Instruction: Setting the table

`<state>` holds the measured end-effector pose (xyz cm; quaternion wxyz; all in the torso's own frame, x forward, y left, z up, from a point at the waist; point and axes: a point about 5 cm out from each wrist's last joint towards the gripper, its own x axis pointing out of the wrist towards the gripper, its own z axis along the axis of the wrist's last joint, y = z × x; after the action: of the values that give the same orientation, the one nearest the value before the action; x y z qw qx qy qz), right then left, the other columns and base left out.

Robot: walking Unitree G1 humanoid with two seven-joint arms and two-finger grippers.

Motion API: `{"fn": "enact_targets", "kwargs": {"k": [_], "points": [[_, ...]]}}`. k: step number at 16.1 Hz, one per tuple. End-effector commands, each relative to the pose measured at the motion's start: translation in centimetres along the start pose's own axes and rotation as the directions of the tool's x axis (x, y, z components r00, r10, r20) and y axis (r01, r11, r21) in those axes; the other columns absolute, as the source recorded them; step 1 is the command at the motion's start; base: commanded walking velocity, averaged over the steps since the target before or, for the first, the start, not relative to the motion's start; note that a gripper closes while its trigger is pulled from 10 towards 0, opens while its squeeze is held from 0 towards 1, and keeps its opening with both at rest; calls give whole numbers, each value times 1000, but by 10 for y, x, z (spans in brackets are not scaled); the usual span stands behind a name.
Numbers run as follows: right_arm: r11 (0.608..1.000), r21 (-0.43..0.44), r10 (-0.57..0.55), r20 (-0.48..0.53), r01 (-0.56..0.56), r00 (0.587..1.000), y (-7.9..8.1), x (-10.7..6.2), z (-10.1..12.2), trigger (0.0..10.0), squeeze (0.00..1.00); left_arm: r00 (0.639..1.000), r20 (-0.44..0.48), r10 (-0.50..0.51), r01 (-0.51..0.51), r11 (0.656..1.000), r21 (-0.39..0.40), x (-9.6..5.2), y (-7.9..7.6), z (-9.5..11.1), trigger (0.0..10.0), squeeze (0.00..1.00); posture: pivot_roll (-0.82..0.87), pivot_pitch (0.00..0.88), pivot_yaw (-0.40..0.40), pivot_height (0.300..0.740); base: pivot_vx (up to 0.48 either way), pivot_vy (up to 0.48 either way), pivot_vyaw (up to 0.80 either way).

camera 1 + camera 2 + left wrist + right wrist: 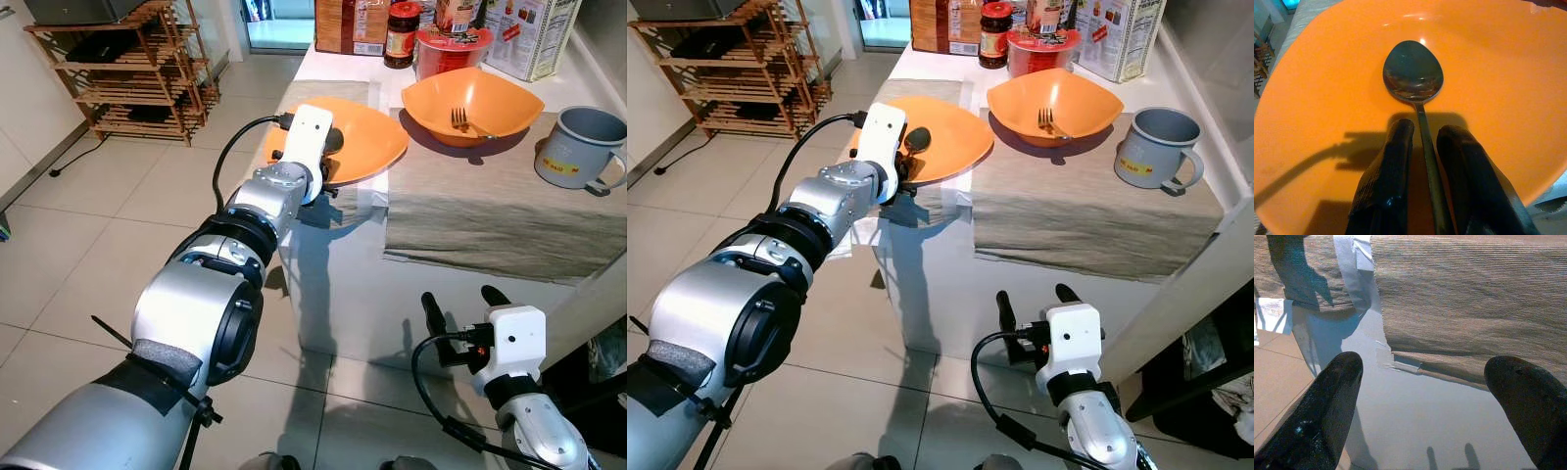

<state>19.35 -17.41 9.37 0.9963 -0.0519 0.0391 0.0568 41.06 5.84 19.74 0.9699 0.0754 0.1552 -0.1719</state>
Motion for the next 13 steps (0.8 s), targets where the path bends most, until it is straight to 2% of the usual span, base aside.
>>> {"fn": "enact_targets", "kwargs": {"k": [1, 9, 13], "points": [[1000, -1, 11, 2, -11, 1000, 3, -1, 3, 10000, 0, 1000, 14, 2, -2, 1000, 15, -1, 3, 8, 0, 0, -255, 75, 115, 740, 0, 0, 0], [1000, -2, 17, -1, -17, 1000, 3, 3, 1, 10000, 0, 999, 44, 6, -7, 1000, 16, -1, 4, 11, 0, 0, -246, 62, 111, 740, 0, 0, 0], [1000, -4, 20, -6, -20, 1000, 3, 5, -1, 10000, 0, 991, 132, 26, -28, 1000, 9, -5, 10, 31, 0, 0, -239, 57, 106, 740, 0, 0, 0]]}}
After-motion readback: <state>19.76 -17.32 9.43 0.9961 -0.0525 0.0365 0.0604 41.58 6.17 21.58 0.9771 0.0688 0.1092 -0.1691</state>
